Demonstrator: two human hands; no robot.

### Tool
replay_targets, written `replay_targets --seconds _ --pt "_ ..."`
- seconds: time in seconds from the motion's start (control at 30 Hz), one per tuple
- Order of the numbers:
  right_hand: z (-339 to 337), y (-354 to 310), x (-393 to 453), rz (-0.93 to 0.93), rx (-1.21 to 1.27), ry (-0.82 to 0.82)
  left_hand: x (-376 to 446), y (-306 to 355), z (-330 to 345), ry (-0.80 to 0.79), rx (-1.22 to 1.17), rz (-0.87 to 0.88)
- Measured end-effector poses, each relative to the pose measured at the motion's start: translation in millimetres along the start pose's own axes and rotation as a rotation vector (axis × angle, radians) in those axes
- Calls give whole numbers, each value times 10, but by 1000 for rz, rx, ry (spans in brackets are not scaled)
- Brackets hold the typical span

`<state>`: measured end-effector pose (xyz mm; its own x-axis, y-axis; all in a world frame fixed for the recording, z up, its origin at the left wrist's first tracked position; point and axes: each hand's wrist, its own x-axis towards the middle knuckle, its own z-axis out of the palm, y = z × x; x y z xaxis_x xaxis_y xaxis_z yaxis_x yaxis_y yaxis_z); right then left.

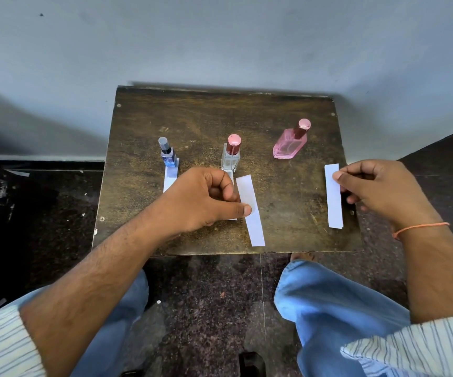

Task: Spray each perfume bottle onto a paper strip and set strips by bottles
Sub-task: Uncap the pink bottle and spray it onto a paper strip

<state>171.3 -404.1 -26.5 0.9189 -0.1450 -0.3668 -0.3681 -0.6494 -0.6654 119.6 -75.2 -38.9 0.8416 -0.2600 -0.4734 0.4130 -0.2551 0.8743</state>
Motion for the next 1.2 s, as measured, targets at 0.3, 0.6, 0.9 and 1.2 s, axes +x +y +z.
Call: replay_targets --seconds 0.3,0.6,0.9,1.2 --pt "62 -53 4 -24 -124 60 10 -20 15 3 18 1" --pt "55 -36 39 33 -179 121 35 -54 21 -34 55 128" --pt "402 -244 11 -369 -80 200 5 -9 33 -65 135 184" --pt "689 -302 118 -417 15 137 -11 -58 2 -42 146 271"
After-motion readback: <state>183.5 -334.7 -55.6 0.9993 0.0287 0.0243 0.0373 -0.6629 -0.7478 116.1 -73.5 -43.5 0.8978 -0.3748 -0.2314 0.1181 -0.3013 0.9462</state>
